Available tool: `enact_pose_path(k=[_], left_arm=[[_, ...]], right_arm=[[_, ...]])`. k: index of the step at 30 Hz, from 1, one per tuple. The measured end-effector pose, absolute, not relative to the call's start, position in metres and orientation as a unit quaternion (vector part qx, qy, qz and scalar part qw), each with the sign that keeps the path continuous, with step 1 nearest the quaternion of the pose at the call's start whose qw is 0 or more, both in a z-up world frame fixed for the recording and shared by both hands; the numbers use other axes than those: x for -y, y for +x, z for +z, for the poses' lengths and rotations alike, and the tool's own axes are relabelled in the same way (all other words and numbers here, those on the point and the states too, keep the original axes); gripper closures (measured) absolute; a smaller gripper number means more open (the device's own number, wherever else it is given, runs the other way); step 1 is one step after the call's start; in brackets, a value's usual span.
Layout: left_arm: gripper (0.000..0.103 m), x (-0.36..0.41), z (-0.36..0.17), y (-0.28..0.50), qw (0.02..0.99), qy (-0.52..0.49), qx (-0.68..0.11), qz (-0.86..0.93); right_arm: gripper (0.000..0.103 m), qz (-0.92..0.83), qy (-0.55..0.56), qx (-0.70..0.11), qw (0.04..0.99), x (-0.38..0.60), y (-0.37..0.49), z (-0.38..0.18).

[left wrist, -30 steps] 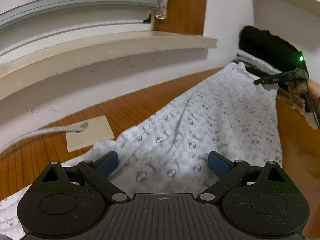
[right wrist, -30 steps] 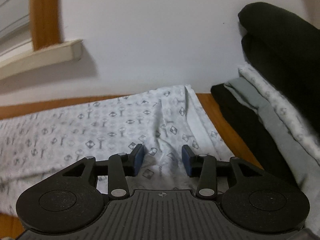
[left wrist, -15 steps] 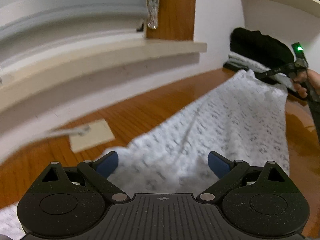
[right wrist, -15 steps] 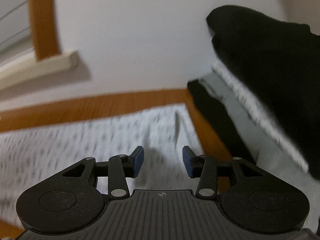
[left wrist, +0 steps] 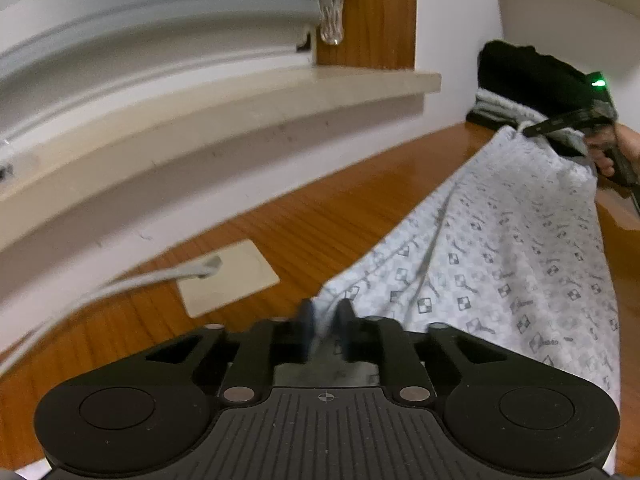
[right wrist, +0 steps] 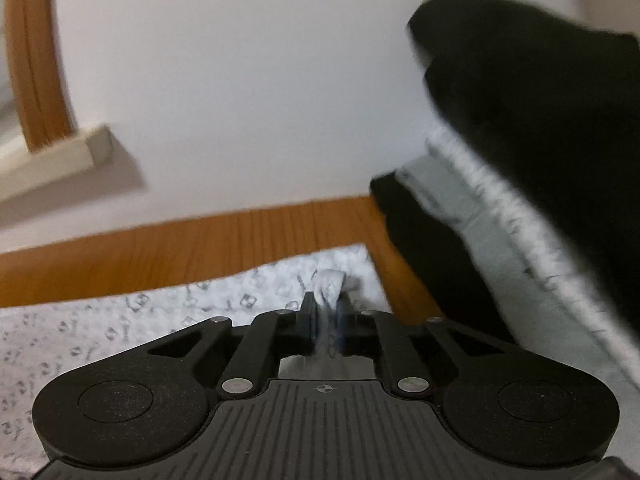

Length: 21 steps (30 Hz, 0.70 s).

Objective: Fold clothes

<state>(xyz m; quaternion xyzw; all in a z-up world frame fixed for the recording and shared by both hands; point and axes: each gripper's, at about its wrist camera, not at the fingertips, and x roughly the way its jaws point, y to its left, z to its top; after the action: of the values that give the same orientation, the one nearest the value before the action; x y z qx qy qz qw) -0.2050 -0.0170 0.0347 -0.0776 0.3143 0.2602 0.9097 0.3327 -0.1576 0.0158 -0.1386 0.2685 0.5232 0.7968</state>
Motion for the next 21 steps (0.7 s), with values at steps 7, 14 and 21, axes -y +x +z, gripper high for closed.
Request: enact_pose_path(k=[7, 14, 21], left_arm=[[0.101, 0.027, 0.051, -0.221, 0.92, -0.058, -0.26, 0.287], [0.1, -0.002, 0.041, -0.208, 0.893, -0.092, -0.276, 0.343], [0.086, -0.008, 0.034, -0.217, 0.885, -0.106, -0.267, 0.366]], right_arm=[[0.095, 0.523, -0.101, -0.193, 0.824, 0.196, 0.319, 0.057], [0.092, 0.498, -0.146, -0.151, 0.841, 0.153, 0.312, 0.067], [0.064, 0.481, -0.161, -0.197, 0.839, 0.149, 0.316, 0.04]])
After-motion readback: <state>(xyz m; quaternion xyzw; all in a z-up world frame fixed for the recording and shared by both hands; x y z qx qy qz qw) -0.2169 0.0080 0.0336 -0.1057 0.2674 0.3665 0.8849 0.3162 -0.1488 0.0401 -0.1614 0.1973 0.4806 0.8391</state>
